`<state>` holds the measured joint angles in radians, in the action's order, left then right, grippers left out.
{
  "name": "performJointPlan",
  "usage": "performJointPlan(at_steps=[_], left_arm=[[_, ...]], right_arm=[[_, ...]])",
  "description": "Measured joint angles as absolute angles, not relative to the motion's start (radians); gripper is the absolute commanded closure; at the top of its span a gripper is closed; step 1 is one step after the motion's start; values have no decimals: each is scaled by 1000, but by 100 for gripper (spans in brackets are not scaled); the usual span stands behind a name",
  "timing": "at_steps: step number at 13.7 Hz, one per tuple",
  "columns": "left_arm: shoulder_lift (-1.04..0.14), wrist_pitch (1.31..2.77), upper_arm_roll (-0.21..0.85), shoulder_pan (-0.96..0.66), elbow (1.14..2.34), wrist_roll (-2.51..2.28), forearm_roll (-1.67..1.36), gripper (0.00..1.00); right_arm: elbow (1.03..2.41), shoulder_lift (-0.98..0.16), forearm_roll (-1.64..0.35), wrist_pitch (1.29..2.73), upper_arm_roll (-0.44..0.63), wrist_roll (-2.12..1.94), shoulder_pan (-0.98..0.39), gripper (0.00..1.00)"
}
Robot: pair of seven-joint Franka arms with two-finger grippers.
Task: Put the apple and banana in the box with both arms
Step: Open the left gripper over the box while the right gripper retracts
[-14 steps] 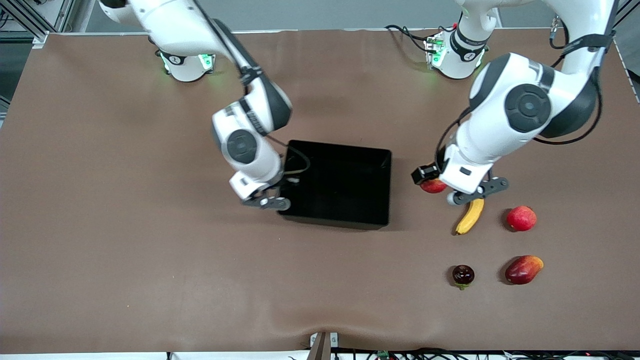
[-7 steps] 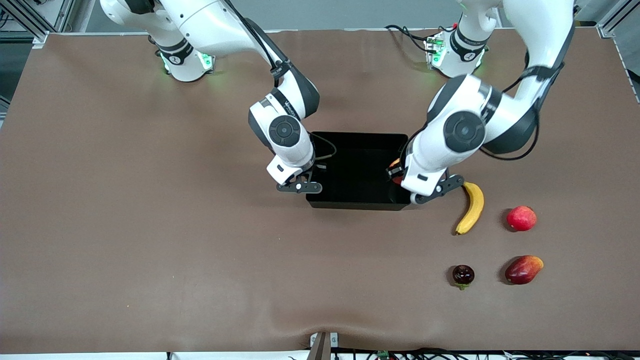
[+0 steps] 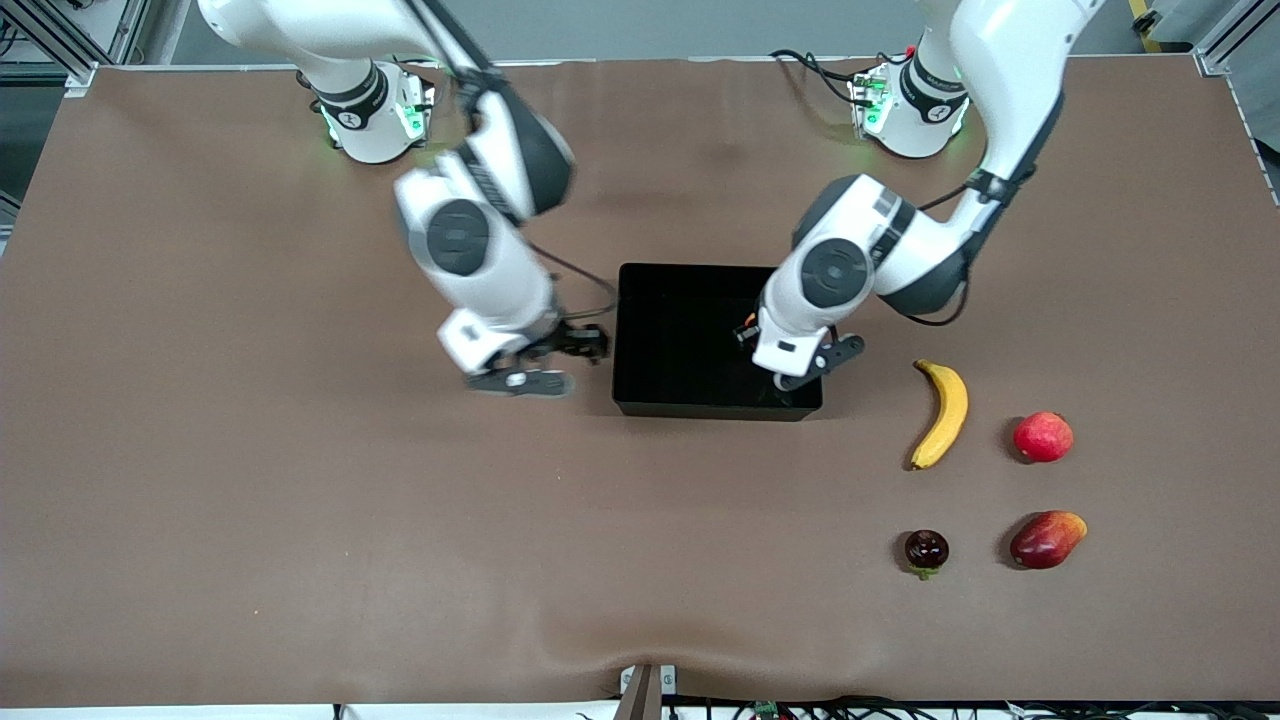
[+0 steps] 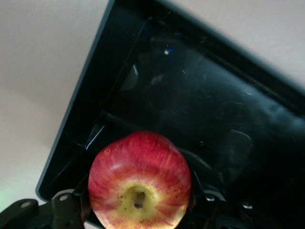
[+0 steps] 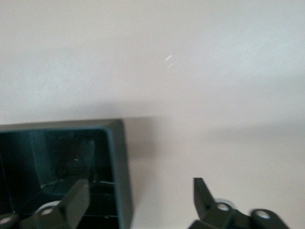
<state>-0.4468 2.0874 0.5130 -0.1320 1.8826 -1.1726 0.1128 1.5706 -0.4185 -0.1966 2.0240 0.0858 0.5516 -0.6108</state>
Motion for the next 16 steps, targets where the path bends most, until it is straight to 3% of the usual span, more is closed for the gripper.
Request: performJointPlan(at_steps=[8, 14, 15, 16], left_arm=[[-447, 2297, 514, -161, 2066, -1263, 187, 100], [-485, 2350, 512, -161, 2090, -1344, 317, 100], [-498, 2359, 512, -160, 2089, -1352, 330, 87], [-504, 2361, 512, -160, 2087, -1358, 335, 56]], right_arm=[[1608, -246, -196, 1810, 92, 43, -196, 0], [1611, -40, -103, 1618, 83, -6, -58, 0], [1611, -18, -88, 1597, 79, -6, -43, 0], [1611, -1, -71, 1579, 76, -6, -33, 0]])
